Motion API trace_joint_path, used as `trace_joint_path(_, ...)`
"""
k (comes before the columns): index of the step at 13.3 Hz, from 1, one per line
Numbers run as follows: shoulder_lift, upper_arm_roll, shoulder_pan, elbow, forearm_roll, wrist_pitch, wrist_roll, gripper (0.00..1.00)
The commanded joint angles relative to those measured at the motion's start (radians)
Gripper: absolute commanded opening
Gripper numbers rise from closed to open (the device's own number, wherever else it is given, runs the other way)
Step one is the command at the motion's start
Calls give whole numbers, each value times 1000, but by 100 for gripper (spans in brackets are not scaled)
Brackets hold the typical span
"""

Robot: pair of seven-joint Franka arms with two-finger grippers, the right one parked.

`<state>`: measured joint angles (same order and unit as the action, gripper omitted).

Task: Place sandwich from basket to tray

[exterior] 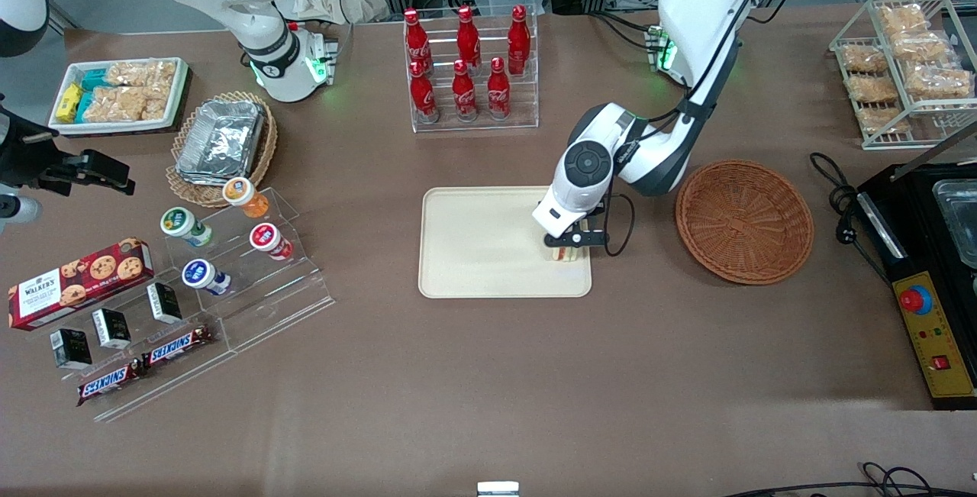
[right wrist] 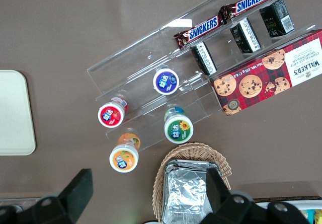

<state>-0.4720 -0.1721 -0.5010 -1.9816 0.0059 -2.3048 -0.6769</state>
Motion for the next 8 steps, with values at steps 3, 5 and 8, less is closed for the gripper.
trace_joint_path(3, -17, 14, -18, 39, 49, 10, -32, 100)
trace_joint_path(5, -4, 14, -14, 50, 49, 16, -38, 100)
trace_joint_path(8, 91, 17, -5, 98, 46, 79, -43, 100)
